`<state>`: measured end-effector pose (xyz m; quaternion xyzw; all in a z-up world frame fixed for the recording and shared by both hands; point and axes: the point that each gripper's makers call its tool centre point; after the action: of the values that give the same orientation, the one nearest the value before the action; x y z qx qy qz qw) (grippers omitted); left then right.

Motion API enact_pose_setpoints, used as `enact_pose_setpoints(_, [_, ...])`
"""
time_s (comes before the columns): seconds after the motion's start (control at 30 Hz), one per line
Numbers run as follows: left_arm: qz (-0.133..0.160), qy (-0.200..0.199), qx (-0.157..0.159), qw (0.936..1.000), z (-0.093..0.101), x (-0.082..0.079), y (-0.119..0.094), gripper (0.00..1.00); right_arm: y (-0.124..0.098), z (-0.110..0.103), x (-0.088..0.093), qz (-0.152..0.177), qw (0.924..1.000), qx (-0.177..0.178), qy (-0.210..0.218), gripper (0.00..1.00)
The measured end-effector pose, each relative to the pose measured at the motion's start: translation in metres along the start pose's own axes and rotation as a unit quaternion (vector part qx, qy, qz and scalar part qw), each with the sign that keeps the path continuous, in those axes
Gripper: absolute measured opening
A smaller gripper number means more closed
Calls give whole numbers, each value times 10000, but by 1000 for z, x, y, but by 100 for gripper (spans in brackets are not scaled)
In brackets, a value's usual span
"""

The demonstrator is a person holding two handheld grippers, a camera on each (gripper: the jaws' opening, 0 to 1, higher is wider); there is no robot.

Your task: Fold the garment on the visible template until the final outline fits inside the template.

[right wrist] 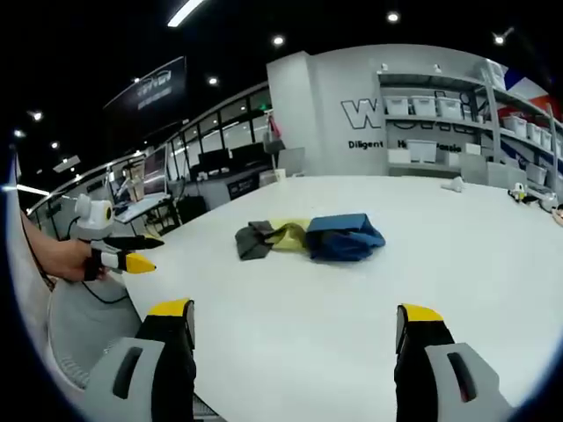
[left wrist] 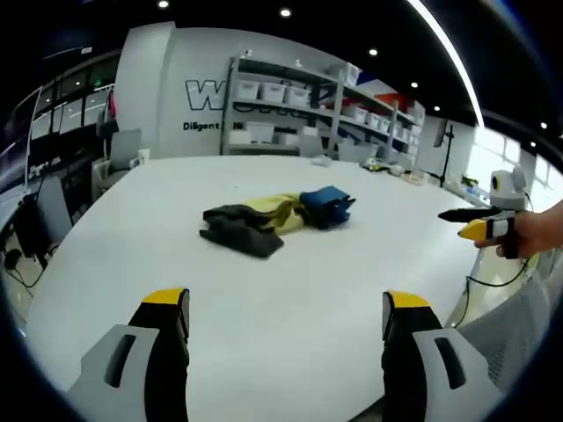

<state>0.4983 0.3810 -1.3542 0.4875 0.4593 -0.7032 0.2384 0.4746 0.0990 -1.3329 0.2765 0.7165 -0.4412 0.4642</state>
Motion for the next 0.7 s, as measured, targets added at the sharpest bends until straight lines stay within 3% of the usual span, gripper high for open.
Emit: enact_pose_setpoints(0.7, [-71, 10, 3, 10000, 0, 3, 0, 90, 1, -2, 5, -34, 10000, 2, 45, 93])
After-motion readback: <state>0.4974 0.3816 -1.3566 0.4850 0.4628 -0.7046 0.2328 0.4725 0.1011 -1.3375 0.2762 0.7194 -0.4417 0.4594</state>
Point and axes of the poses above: the point that each gripper's makers call its tool centre point, and the gripper's own axes: y roughly forward along the fingers, z roughly to its right, x roughly out of its underside, and after that the axes turned 2 degrees about y, right-handed
